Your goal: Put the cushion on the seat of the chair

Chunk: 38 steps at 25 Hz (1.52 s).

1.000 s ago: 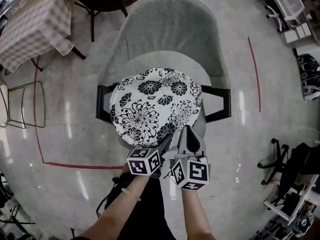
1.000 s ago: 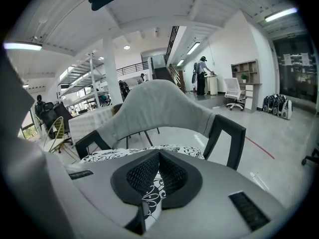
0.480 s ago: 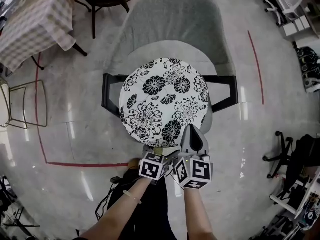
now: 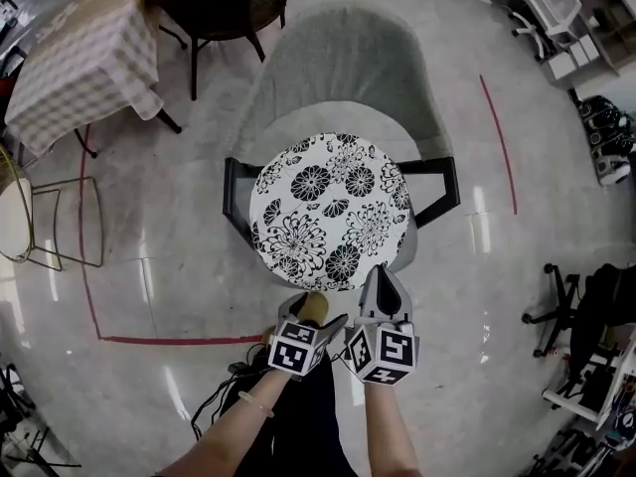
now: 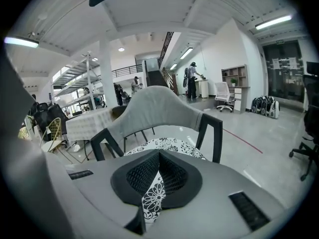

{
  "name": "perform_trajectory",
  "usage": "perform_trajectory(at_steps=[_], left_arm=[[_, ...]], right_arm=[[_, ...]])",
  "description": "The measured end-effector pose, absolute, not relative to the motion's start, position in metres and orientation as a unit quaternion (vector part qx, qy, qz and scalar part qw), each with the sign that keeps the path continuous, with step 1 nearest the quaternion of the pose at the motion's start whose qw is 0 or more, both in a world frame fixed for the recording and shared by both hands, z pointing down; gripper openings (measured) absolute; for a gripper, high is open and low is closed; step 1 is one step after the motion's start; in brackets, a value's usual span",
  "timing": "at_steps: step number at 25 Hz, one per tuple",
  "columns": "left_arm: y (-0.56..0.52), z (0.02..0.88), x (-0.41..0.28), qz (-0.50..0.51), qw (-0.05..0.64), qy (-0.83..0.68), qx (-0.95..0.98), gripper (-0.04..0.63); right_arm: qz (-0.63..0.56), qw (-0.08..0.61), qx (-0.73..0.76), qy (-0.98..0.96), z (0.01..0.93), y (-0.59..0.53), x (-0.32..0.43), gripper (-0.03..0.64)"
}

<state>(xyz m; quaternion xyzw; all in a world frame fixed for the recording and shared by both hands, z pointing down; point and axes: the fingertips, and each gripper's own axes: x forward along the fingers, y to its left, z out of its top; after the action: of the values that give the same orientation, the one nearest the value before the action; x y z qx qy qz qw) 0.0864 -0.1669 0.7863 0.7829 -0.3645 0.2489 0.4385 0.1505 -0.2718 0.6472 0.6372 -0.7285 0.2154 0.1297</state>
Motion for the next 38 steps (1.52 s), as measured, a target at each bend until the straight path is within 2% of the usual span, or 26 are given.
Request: perform_trajectory(at_steps=[2, 4, 6, 23, 25, 38], left_arm=[[-0.179, 0.769, 0.078, 0.239, 0.424, -0.376, 0.789, 0.433], [-0.19, 0.749, 0.072, 0.231, 0.404, -0.387, 0.796, 0.345], [-0.201, 0.728, 0.068, 0.221, 0.386, -0.399, 0.802, 0.334], [-0.269, 0.556, 0.052, 0.129, 0.272, -0.449, 0.841, 0.046], [-0.277, 0.533, 0.05, 0.113, 0.26, -0.452, 0.846, 0.026], [-0.279, 0.384, 0.053, 0.044, 0.157, -0.433, 0.887, 0.025]], right_arm=[[0.209, 0.126, 0.639, -0.73, 0.635, -0.27, 0.151, 0.014], [0.204, 0.121, 0.641, -0.73, 0.622, -0.27, 0.152, 0.014], [0.201, 0.117, 0.643, -0.73, 0.609, -0.269, 0.153, 0.014], [0.178, 0.065, 0.639, -0.746, 0.495, -0.273, 0.148, 0.014], [0.167, 0.056, 0.637, -0.75, 0.477, -0.277, 0.147, 0.014], [0.094, -0.025, 0.617, -0.781, 0.368, -0.274, 0.126, 0.014]])
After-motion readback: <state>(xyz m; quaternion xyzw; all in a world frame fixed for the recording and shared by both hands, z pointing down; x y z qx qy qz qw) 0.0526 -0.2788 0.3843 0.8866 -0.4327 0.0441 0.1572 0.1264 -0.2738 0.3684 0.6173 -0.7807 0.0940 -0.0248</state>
